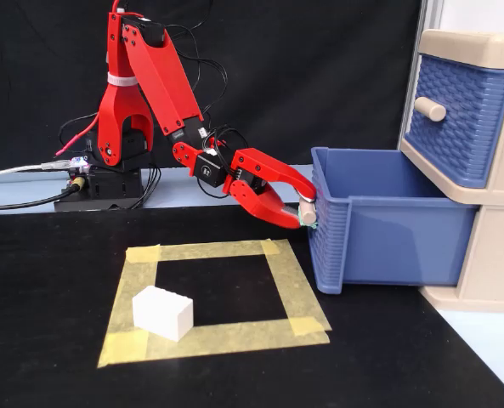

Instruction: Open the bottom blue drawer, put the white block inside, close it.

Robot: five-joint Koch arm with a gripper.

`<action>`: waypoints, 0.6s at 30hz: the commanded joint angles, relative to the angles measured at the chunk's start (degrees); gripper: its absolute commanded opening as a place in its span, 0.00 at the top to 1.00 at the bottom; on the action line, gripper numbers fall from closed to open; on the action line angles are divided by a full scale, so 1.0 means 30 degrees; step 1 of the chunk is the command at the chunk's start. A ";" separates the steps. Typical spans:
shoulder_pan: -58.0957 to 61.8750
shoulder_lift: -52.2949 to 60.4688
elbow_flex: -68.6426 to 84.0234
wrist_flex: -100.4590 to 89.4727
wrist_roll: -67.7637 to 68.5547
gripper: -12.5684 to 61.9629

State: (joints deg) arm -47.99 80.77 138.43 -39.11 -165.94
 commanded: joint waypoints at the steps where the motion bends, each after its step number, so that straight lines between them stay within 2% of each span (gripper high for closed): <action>1: -0.0293 0.1143 0.0205 0.1025 0.1670 0.38; 6: 0.0410 0.6768 -0.1348 1.0723 0.6533 0.38; 9: 0.1787 0.9521 -0.6182 2.1123 0.8877 0.38; 10: 0.2197 0.9521 -0.8408 2.4551 1.0459 0.38; 14: 0.5068 0.6680 -1.8311 3.7061 2.2441 0.38; 18: 0.8467 0.3662 -2.3672 3.9844 3.3164 0.38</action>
State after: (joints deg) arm -24.61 93.08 71.10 79.54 -80.68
